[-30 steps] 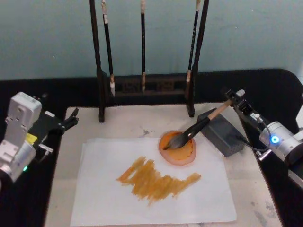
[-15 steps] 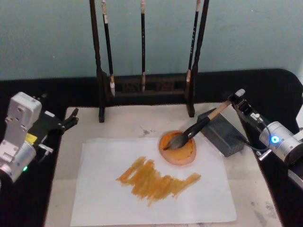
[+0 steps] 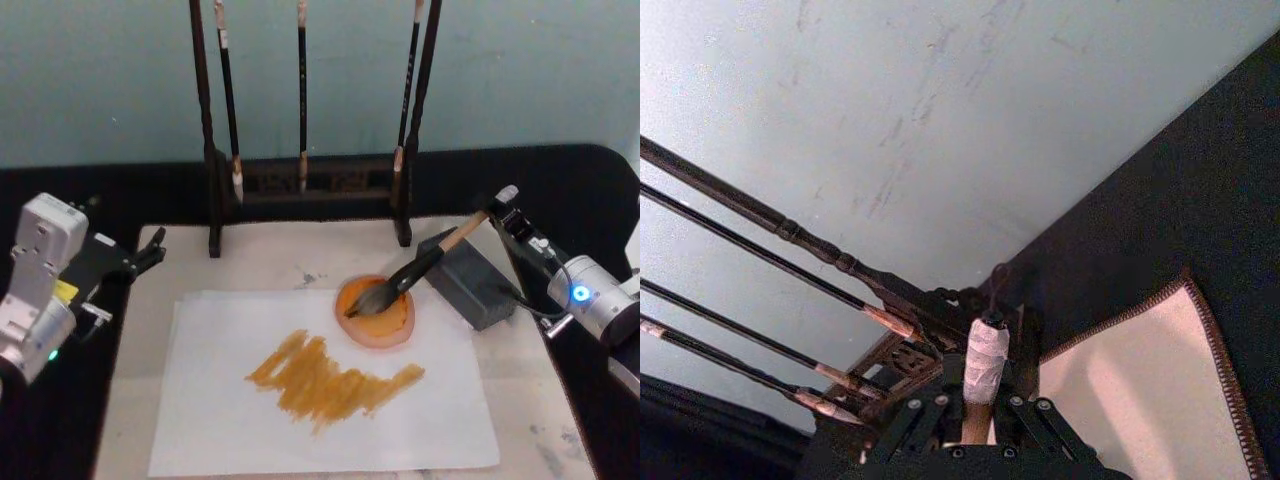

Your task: Pick up the brush from the inkstone, write on the paper, then place the brush back to its original position.

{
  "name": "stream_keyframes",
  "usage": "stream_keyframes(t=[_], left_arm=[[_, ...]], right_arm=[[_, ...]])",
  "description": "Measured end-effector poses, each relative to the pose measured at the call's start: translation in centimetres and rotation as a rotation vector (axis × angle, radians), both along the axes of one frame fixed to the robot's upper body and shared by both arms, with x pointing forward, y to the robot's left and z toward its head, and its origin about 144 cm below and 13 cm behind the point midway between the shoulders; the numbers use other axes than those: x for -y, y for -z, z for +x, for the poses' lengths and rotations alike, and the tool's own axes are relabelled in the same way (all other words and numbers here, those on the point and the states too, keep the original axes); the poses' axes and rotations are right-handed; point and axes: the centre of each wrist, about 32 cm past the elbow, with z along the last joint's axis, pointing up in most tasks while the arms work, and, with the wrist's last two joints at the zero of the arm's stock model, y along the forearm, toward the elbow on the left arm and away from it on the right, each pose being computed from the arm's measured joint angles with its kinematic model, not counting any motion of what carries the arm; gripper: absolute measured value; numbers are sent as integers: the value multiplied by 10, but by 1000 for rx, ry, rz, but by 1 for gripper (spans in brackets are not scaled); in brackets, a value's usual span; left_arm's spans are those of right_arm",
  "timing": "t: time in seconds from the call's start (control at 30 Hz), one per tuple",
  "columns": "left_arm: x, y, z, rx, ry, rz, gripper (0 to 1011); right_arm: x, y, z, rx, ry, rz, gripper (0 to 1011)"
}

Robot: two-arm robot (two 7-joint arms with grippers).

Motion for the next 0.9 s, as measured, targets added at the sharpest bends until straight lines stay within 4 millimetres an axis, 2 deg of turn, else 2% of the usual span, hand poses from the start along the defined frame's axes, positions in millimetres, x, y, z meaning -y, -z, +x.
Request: stream_keyframes(t=[0.63, 0.9], left_arm=[[0, 0, 0, 0, 0, 0, 1010], [0, 0, 0, 0, 0, 0, 1010]], right_arm=[[0, 0, 0, 0, 0, -1, 161], [-9, -23, -4, 70, -23, -62, 160]])
